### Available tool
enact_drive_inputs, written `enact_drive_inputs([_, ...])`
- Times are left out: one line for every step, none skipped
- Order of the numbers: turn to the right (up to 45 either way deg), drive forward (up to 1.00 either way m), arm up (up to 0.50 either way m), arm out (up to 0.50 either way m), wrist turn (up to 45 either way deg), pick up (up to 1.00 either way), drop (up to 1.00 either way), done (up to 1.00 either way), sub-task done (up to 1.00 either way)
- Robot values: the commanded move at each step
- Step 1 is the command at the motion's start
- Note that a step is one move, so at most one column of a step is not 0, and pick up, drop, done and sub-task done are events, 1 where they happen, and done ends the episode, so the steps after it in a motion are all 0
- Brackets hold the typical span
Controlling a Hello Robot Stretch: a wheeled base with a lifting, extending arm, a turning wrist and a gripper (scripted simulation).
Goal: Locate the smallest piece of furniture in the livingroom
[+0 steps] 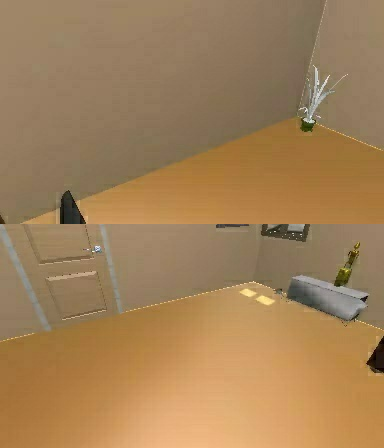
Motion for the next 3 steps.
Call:
enact_drive_inputs([0.0,0.65,0.00,0.00,0.0,0.00,0.00,0.00,0.00])
enact_drive_inputs([-30.0,0.00,0.00,0.00,0.0,0.00,0.00,0.00,0.00])
enact_drive_inputs([0.0,0.30,0.00,0.00,0.0,0.00,0.00,0.00,0.00])
